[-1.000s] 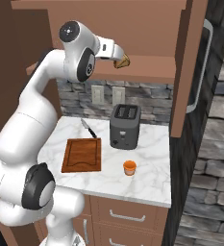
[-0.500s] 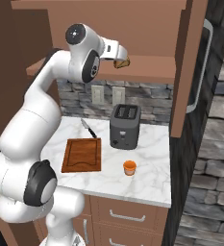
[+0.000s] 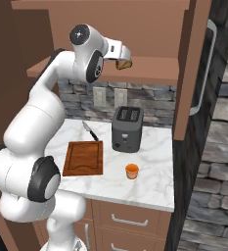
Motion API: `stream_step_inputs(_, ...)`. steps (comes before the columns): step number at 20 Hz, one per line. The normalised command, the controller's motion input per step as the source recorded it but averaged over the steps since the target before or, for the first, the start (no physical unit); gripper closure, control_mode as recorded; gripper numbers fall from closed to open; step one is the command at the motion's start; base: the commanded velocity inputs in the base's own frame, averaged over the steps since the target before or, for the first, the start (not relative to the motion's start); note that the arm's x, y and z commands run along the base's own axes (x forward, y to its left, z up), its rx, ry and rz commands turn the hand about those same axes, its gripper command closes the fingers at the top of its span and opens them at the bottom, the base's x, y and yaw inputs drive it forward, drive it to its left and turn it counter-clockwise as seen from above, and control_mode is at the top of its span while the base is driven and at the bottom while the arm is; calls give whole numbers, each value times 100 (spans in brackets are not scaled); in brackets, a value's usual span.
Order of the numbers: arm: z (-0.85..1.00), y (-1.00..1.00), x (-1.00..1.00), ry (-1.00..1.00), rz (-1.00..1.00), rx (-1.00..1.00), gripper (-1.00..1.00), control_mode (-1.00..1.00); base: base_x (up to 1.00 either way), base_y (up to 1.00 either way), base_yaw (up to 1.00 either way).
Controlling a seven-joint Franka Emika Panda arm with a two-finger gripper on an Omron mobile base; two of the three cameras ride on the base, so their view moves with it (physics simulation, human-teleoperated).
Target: Pick the bread, place it on the cutting board, pick the jam, place it on the counter, and close the cabinet.
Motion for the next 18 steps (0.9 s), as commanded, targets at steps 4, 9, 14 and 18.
stream_step_inputs(4, -7, 0, 22, 0, 0, 0, -100, -100, 0, 0, 0)
stream_step_inputs(9, -12, 0, 19, 0, 0, 0, -100, -100, 0, 0, 0)
stream_step_inputs(14, -7, 0, 11, 0, 0, 0, -100, -100, 0, 0, 0)
stream_step_inputs(18, 0, 0, 13, 0, 0, 0, -100, -100, 0, 0, 0)
